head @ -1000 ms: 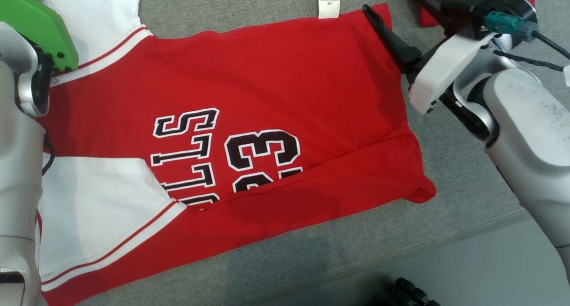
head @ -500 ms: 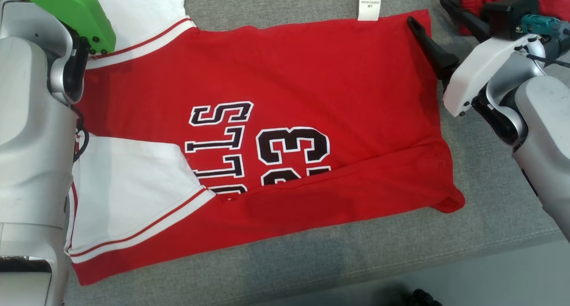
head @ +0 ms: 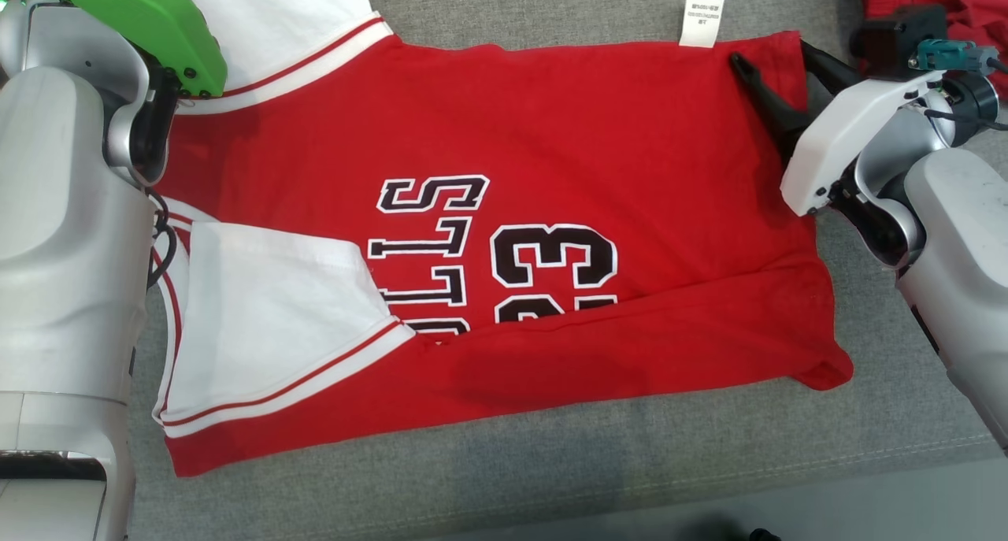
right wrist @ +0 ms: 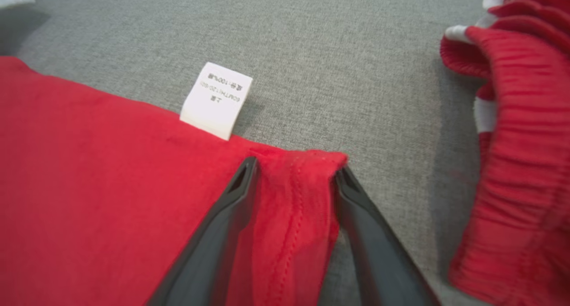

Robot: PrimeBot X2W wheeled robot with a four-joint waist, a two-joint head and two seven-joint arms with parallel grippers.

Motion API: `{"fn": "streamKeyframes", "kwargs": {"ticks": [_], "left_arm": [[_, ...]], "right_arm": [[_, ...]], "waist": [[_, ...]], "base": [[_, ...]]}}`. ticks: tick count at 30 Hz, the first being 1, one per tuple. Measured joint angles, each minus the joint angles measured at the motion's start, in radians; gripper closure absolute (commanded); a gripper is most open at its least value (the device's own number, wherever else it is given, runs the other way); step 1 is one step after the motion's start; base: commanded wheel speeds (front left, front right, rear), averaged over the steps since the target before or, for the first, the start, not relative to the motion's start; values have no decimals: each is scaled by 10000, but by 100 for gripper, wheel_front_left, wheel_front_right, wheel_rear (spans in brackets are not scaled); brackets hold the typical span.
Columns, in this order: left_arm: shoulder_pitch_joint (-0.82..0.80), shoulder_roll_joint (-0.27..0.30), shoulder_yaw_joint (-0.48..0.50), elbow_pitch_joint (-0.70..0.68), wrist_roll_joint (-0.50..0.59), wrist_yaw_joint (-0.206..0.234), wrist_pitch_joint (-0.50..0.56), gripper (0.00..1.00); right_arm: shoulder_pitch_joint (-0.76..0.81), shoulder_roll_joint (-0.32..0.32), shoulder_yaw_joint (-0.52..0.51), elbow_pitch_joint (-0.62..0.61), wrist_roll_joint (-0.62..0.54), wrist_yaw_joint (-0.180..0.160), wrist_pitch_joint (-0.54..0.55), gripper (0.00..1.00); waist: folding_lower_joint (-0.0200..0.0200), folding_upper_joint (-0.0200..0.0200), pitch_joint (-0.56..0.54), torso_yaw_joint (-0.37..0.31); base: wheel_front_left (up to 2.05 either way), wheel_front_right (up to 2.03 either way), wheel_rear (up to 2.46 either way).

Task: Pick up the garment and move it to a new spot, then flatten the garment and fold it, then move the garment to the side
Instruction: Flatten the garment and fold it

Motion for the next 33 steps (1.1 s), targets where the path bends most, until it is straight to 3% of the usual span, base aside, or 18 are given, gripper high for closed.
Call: {"fn": "streamKeyframes", "kwargs": {"ticks": [2, 3, 4, 13, 24, 33], "left_arm": [[0, -2, 6, 17, -61, -33, -29, 100], [0, 0, 13, 38, -69, -36, -31, 100], [1, 4, 17, 52, -69, -46, -31, 100], [342, 71, 341, -222, -464, -257, -807, 100], [2893, 165, 604, -1413, -683, -385, -2736, 100], [4697, -98, 767, -2372, -913, -385, -2984, 100]], "right_arm": [[-35, 54, 2, 111, 96, 0, 12, 60], [-115, 63, 35, 198, 104, 0, 13, 88], [-166, 71, 36, 234, 105, 0, 10, 100], [-191, 73, 203, 199, 10, 0, -926, 100], [1188, 8, 127, -40, -382, -15, -3283, 100], [2570, 44, -240, -194, -407, -339, -3302, 100]], "waist": [[0, 0, -13, 14], [0, 0, -23, 24], [0, 0, -28, 28], [-1, 0, -227, 43], [0, 0, -1005, 196], [-1, 0, -1895, 444]], "base": [[0, 0, 0], [0, 0, 0], [0, 0, 0], [0, 0, 0], [0, 0, 0], [0, 0, 0]]}}
